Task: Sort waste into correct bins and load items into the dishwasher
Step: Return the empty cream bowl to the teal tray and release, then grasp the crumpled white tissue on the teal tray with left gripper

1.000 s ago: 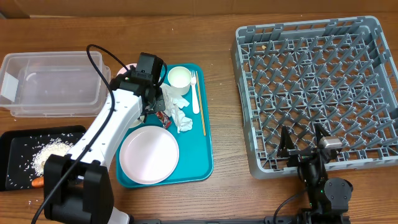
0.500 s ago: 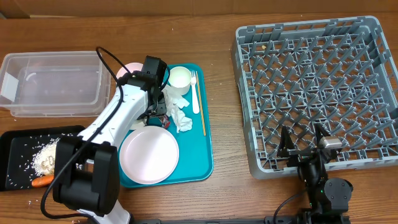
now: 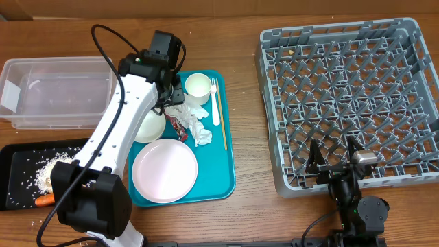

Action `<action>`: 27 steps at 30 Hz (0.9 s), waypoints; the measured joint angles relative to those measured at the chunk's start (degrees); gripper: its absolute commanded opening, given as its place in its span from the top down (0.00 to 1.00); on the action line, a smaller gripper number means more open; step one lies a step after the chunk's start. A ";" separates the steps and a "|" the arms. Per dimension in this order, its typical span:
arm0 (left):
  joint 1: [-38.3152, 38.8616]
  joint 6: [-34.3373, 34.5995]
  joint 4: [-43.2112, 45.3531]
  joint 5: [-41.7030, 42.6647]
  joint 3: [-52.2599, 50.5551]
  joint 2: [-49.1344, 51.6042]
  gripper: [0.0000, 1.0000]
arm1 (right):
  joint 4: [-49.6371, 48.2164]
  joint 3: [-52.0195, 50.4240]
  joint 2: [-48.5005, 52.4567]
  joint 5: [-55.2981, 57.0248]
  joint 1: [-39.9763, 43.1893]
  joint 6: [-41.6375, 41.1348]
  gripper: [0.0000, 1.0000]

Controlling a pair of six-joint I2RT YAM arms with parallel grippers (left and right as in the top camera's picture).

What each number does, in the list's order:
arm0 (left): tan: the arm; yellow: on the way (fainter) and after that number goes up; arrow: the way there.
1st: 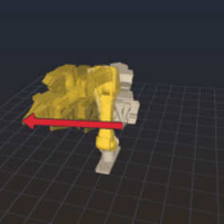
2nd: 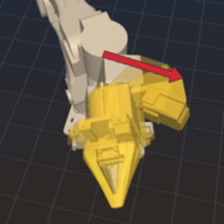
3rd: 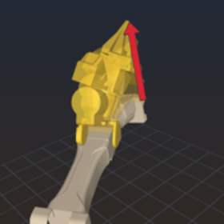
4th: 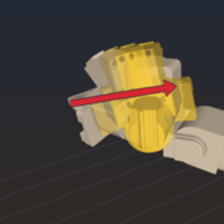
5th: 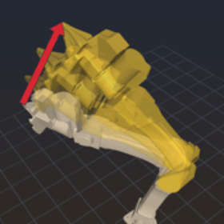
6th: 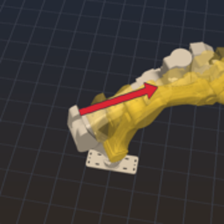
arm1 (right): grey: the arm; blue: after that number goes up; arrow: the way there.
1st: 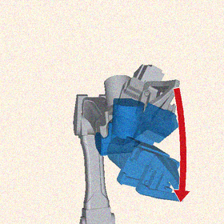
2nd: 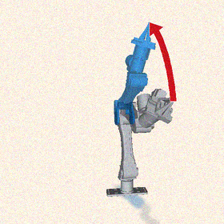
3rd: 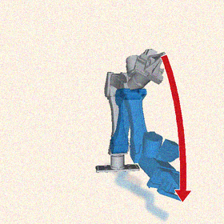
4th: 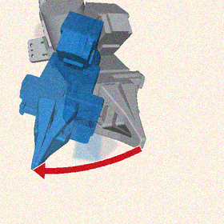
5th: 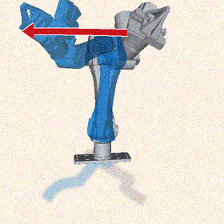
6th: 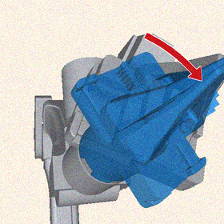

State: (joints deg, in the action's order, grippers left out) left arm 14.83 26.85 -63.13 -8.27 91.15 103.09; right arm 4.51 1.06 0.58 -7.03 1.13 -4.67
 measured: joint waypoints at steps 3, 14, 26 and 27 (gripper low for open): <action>0.50 -0.37 -1.70 5.42 0.07 0.00 0.18 | 0.00 0.00 0.00 0.02 0.00 0.00 0.00; 5.81 2.25 0.96 9.60 -6.60 0.61 0.18 | 0.02 0.00 0.00 0.00 0.02 0.00 0.00; 5.81 4.44 9.51 9.57 -9.55 4.09 0.31 | 0.02 0.00 0.00 0.02 0.00 0.02 0.00; 5.81 4.35 9.81 9.57 -9.55 4.09 0.33 | 0.00 0.00 0.00 0.02 0.02 0.00 0.00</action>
State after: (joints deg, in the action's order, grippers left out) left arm 20.64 31.20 -53.32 1.30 81.60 107.18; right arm 4.51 1.06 0.58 -7.01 1.15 -4.67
